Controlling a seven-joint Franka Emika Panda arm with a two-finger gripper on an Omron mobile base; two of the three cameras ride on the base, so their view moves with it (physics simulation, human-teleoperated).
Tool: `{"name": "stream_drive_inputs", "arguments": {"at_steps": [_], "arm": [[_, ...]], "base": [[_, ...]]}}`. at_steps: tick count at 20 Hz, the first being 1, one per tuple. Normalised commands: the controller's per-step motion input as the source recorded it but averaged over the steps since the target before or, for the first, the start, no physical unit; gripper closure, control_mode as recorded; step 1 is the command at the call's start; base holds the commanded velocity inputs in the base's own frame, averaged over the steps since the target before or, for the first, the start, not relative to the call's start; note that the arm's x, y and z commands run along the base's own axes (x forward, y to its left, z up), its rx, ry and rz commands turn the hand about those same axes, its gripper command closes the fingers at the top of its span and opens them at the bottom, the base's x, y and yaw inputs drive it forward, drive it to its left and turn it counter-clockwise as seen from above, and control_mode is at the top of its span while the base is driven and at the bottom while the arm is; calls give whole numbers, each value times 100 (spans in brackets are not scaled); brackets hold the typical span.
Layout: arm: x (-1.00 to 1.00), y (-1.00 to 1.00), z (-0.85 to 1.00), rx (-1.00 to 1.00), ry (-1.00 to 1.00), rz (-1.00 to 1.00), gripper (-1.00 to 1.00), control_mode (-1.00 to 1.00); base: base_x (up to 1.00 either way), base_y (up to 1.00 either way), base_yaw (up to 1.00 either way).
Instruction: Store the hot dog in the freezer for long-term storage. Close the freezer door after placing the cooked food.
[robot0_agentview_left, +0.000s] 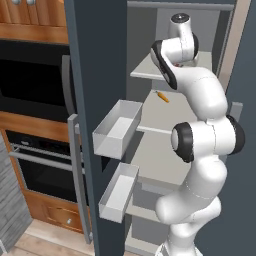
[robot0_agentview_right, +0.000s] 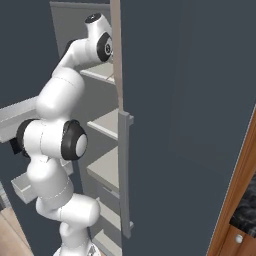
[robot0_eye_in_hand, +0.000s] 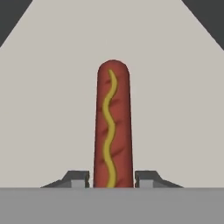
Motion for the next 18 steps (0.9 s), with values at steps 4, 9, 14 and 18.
{"name": "stream_drive_inputs", "arguments": {"at_steps": [4, 9, 14, 18], "arm": [[0, 0, 0, 0, 0, 0, -100, -100], [0, 0, 0, 0, 0, 0, -100, -100], [-6, 0, 0, 0, -1, 0, -100, -100], [-33, 14, 1, -4, -11, 0, -100, -100]], "base": [[0, 0, 0], [0, 0, 0], [0, 0, 0], [0, 0, 0]]}}
